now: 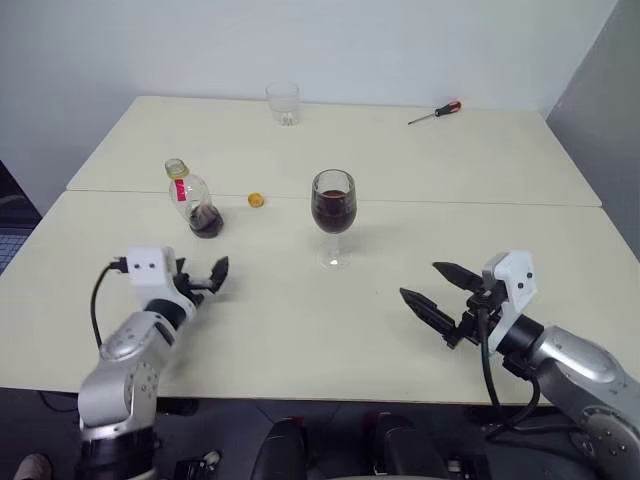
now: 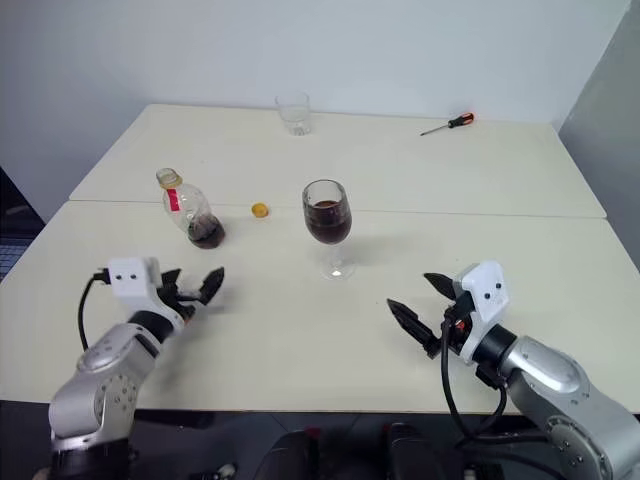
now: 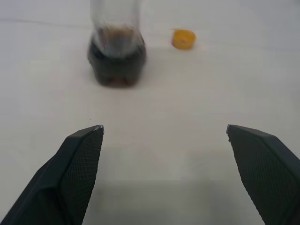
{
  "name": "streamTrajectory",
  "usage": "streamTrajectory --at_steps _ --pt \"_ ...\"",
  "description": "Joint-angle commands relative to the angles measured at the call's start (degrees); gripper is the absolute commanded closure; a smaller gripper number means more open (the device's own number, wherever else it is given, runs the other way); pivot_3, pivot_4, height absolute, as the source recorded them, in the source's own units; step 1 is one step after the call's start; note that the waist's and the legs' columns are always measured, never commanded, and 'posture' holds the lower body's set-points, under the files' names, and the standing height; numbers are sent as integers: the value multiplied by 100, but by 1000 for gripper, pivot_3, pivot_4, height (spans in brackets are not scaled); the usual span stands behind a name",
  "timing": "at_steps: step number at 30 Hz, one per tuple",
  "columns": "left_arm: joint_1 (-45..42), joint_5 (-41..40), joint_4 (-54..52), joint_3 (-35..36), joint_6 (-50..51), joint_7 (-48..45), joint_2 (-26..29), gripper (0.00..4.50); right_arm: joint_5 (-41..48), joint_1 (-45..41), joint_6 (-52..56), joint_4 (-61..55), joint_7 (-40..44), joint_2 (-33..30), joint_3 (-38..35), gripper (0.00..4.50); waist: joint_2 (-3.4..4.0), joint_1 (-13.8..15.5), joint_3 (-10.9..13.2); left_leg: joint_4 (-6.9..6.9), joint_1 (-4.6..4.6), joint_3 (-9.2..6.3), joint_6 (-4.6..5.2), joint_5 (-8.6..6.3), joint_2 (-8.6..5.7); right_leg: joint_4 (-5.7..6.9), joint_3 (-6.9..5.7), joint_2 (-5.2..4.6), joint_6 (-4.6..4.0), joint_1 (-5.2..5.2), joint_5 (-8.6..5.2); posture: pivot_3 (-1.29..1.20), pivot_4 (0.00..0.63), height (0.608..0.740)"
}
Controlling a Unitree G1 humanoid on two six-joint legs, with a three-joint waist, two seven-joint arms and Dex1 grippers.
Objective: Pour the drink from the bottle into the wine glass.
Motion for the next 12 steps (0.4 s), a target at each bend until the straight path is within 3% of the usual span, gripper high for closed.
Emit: streamTrajectory --at_steps 1,5,12 --pt "248 -25 -795 -238 213 136 -102 32 -973 227 -321 -22 -786 344 232 232 0 -1 -2 -1 1 0 0 0 0 0 0 1 0 0 0 0 150 740" --pt "574 229 -1224 -619 343 373 -242 32 -1794 382 -463 236 -1600 1075 492 232 7 -7 -15 -8 8 8 -1 0 -1 -1 8 5 -4 0 -3 0 150 740" --pt "737 577 -1528 -921 309 674 -394 32 -2614 597 -1094 546 -1820 1605 668 232 10 -4 -19 -11 10 14 -1 0 -5 -2 12 6 -5 -1 -5 0 150 740"
